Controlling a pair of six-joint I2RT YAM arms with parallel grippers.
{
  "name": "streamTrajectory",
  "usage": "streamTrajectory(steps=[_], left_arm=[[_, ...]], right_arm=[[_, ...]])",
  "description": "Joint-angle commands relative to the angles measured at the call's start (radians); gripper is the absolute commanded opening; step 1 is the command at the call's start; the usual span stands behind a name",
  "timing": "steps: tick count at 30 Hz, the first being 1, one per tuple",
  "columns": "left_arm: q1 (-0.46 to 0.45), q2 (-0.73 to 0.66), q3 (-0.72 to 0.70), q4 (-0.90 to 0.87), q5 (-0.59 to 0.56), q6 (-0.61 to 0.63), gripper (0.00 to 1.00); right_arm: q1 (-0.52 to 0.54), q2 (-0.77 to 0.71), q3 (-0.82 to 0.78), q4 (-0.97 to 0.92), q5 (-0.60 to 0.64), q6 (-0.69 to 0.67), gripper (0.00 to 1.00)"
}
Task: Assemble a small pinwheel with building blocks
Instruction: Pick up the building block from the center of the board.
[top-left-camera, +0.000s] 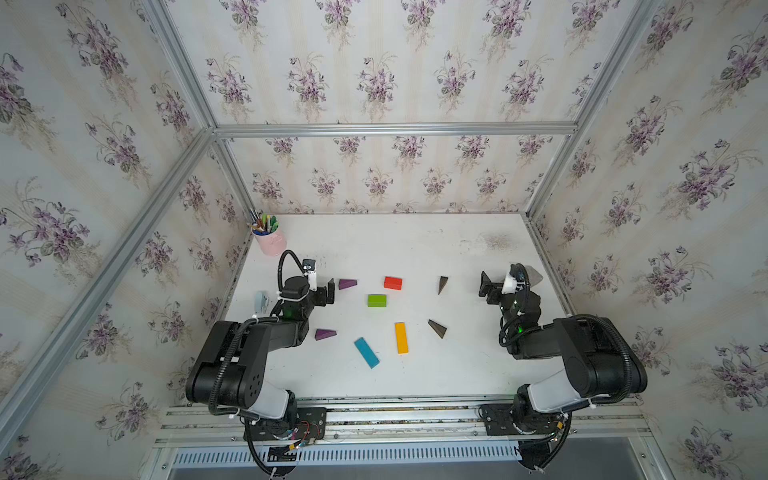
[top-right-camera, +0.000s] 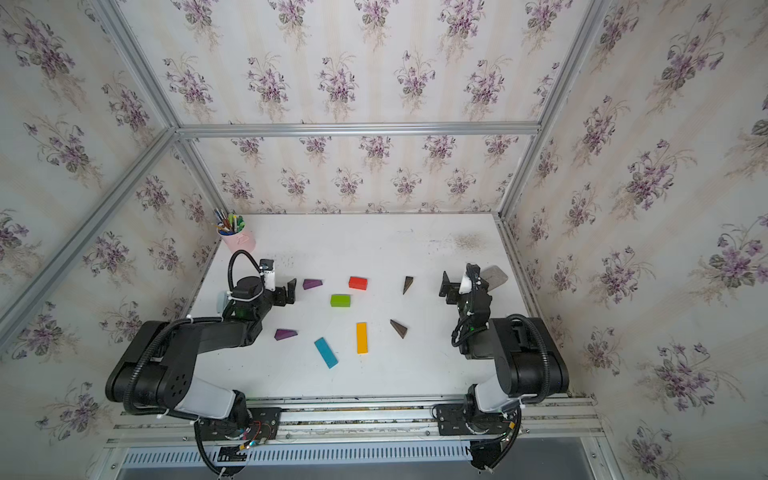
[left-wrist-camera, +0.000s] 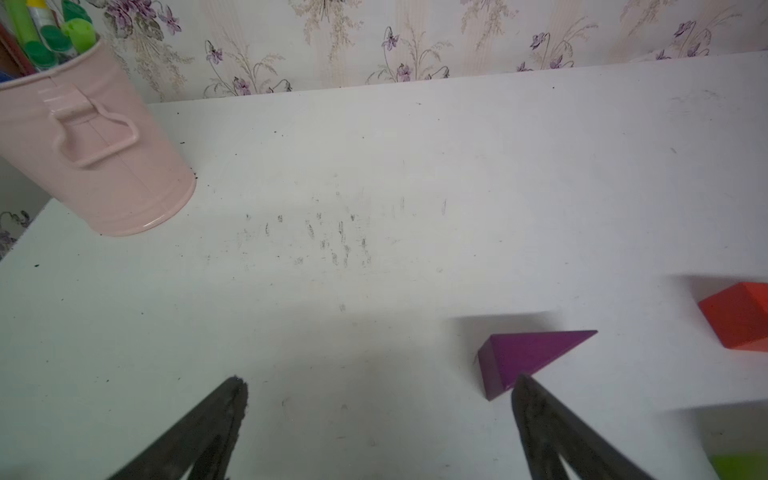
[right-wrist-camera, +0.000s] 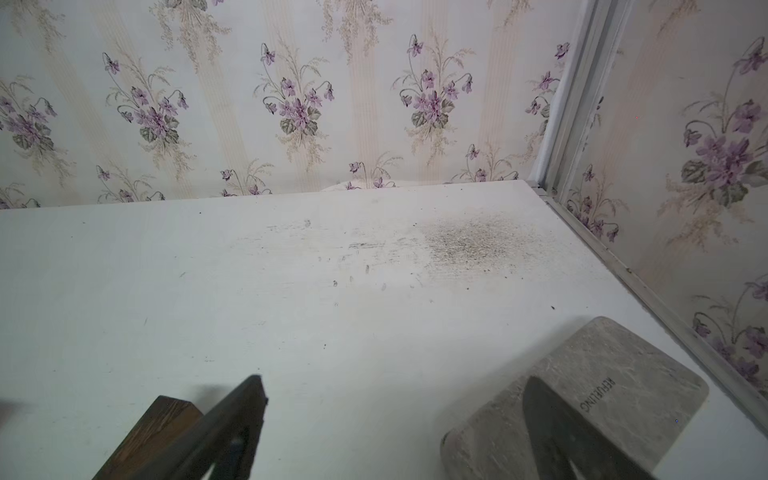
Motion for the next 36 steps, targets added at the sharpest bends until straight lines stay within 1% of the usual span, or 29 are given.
streamTrajectory(steps=[1,10,24,29,30,32,34,35,36], left_arm=[[0.001,-0.002,0.006,0.016,0.006,0.007,1.00],[0.020,0.003,0.013,0.010,0.023,-0.009,1.00],[0.020,0.000,0.011,0.009,0.022,-0.010,1.00],[0.020,-0.022,0.010,0.004,-0.050,-0.036,1.00],[0.020,-0.047,0.005,-0.012,-0.081,-0.049,1.00],[0.009,-0.145,-0.005,-0.063,-0.169,-0.069,1.00],[-0.044,-0.253,0.021,-0.197,-0.335,-0.082,1.00],[-0.074,-0.293,0.045,-0.266,-0.381,-0.100,1.00],[-0.112,-0.330,0.078,-0.330,-0.387,-0.114,1.00]], right_arm=[[0.001,0.003,0.003,0.011,0.011,-0.007,1.00],[-0.008,0.000,0.003,0.010,-0.006,-0.001,1.00],[-0.008,0.002,0.003,0.010,-0.006,-0.003,1.00],[-0.008,-0.005,0.003,0.016,-0.016,-0.007,0.99],[-0.007,-0.031,0.014,-0.027,-0.022,-0.010,0.98],[0.000,-0.093,0.055,-0.153,0.023,0.002,0.97],[0.005,-0.185,0.146,-0.415,0.083,0.051,0.97],[0.009,-0.216,0.192,-0.524,0.090,0.082,0.97],[0.022,-0.248,0.238,-0.626,0.087,0.105,0.97]])
